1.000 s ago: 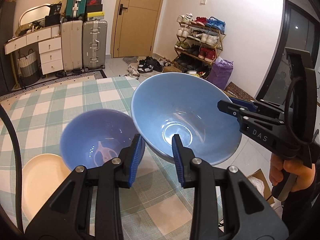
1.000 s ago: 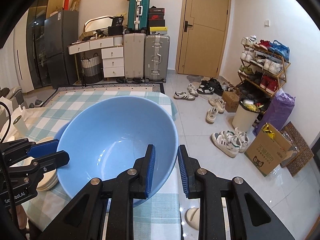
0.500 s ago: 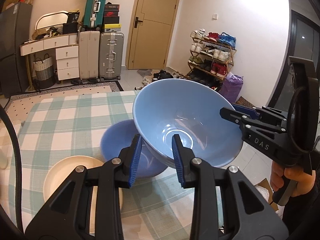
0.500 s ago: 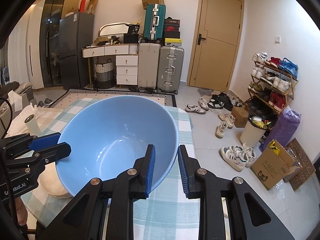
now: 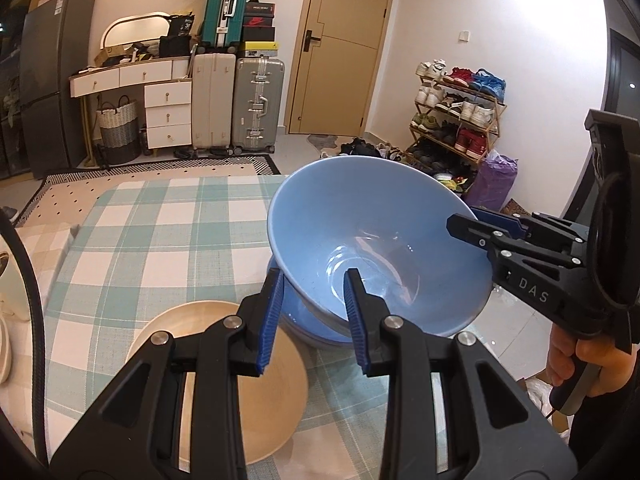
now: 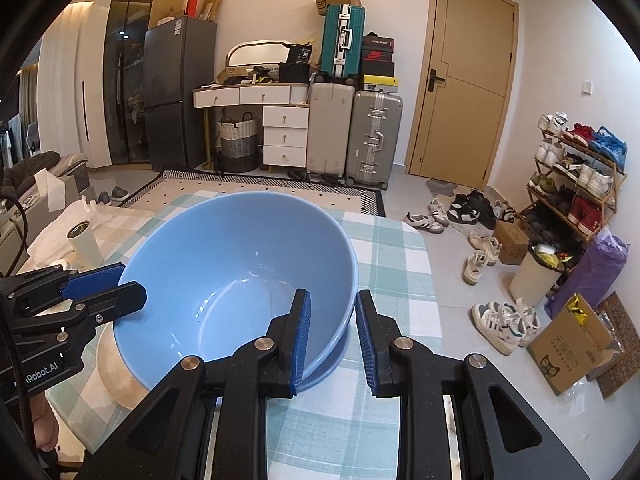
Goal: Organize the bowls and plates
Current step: 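Lift the nested blue bowls and carry them over the third blue bowl, then lower the nested bowls into the third blue bowl and open both grippers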
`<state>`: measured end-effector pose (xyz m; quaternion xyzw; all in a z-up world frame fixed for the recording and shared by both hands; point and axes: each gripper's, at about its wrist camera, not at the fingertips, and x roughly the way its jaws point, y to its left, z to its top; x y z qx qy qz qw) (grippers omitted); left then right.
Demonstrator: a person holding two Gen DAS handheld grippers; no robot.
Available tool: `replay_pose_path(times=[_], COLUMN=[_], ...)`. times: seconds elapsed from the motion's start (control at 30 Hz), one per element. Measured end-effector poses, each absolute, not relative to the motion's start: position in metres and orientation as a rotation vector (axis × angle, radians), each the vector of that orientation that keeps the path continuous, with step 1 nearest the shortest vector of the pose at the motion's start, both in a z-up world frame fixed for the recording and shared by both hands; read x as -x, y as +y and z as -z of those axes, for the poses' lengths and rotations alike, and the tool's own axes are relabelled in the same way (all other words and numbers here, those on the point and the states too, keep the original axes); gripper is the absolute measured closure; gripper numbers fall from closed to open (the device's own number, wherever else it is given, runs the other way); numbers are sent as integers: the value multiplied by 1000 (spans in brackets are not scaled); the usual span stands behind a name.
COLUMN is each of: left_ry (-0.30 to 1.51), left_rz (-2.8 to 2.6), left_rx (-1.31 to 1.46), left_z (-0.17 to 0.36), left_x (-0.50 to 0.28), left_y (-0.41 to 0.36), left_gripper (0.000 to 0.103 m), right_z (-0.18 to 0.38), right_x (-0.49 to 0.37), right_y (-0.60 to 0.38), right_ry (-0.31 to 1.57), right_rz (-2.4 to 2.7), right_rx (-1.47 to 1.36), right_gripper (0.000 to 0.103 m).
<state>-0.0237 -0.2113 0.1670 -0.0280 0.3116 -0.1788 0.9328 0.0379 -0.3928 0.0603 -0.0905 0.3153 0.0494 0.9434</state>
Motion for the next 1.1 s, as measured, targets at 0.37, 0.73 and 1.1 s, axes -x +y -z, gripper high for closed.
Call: replay_pose_path(times=[0.37, 0.73, 1.1], left_ry=[672, 716, 748], left_rz=[320, 313, 300], left_rx=[43, -4, -24], left_z=[-140, -106, -75], left_x=[-13, -54, -84], left_y=[-221, -254, -265], left_gripper=[75, 75, 75], right_z=[-35, -13, 12], right_x=[-65, -90, -107], right_y=[-388, -416, -423], right_ry=[675, 718, 750], right_rz=[-124, -108, -98], right_rx=[185, 160, 168], right_gripper=[79, 79, 79])
